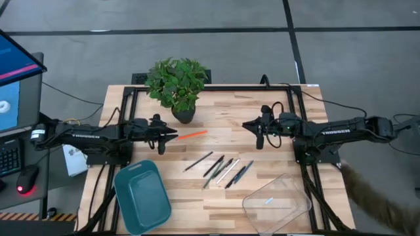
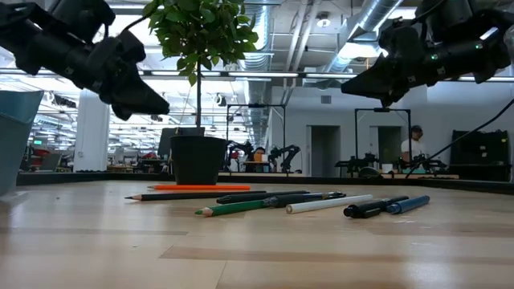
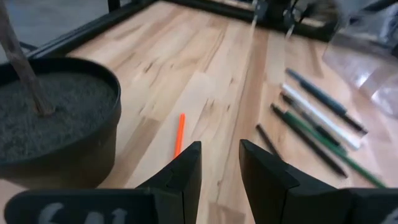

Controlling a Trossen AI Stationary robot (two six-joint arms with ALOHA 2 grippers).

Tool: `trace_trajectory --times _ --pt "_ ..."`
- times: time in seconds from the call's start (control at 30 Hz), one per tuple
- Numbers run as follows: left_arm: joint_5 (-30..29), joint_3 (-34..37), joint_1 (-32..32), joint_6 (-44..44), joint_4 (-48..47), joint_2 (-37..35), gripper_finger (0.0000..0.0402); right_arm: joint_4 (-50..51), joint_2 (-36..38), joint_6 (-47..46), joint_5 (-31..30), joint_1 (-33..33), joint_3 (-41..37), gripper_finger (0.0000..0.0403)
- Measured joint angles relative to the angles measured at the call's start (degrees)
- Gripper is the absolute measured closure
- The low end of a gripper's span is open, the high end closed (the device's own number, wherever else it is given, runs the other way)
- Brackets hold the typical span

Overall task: Sort pens & pencils
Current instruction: Put the orange pencil into the blue bin

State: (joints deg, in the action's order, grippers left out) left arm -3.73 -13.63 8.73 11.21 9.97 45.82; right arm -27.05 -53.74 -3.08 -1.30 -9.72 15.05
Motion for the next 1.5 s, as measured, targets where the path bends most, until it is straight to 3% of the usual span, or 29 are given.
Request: trace_trajectory --times 0.5,1.0,1.5 --pt "-1.9 0.0 0.0 -2.52 4.4 11.59 0.0303 2.09 0.02 0.57 -0.02 -0.15 0.0 0.0337" --pt "-5.09 0.0 0.0 2.86 5.12 12.4 0.0303 5.11 0.02 0.1 -0.22 -0.15 0.0 0.0337" --pt "-2.4 0.0 0.1 2.14 5.05 12.4 0.0303 4.99 0.02 0.1 -0.26 -0.17 -0.02 0.0337"
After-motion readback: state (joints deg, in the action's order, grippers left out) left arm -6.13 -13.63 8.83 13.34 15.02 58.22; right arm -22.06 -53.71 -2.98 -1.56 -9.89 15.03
